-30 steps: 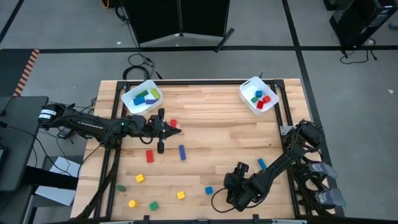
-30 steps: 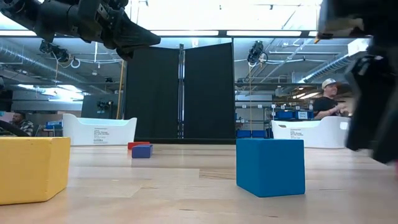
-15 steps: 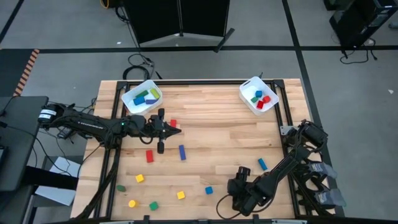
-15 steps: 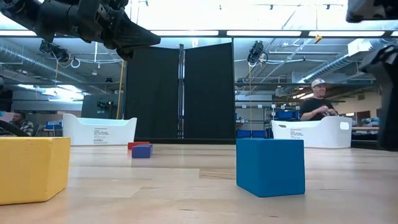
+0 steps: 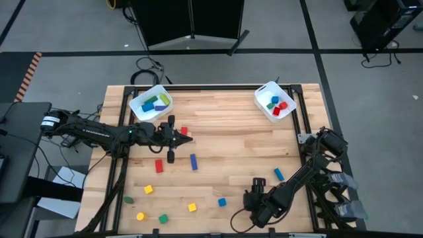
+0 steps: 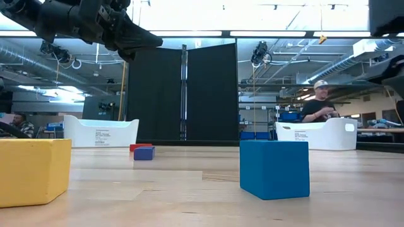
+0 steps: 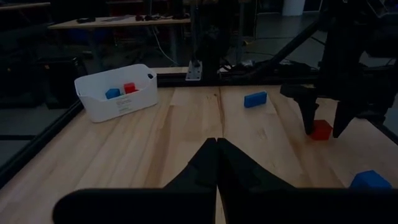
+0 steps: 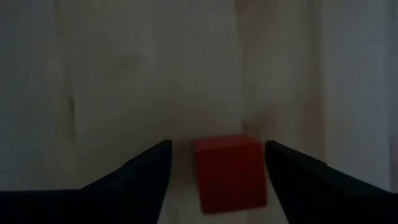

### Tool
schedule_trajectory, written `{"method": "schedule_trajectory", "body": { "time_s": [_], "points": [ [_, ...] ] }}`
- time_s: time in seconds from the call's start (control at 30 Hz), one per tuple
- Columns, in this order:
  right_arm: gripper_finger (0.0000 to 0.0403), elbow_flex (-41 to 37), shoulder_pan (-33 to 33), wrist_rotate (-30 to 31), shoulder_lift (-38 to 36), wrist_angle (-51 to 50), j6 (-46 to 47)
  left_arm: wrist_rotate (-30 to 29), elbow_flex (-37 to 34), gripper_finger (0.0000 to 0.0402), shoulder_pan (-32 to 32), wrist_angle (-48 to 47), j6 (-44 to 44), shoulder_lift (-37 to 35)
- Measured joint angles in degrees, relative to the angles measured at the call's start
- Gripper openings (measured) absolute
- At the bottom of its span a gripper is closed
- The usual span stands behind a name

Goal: Sort blocks by size
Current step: Put the small red block into the right white bin

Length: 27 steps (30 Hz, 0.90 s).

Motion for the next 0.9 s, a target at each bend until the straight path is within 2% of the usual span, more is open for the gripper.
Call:
{"method": "schedule_trajectory", "body": {
  "time_s": [0.1, 0.3, 0.9],
  "points": [
    [0.0232, 0.00, -0.58, -0.01, 0.00, 0.38, -0.17, -0.02, 0.00, 0.0010, 0.05, 0.00, 0.01, 0.00],
    [0.0141, 0.01, -1.47, -1.60, 0.01, 1.75, -1.72, -0.07, 0.00, 0.0010, 0.04, -0.03, 0.04, 0.00],
    [0.0141, 0.04, -2.94, -2.53, 0.00, 1.75, -3.11, -0.24, 0.00, 0.0010, 0.04, -0.80, 0.06, 0.00]
  ]
}}
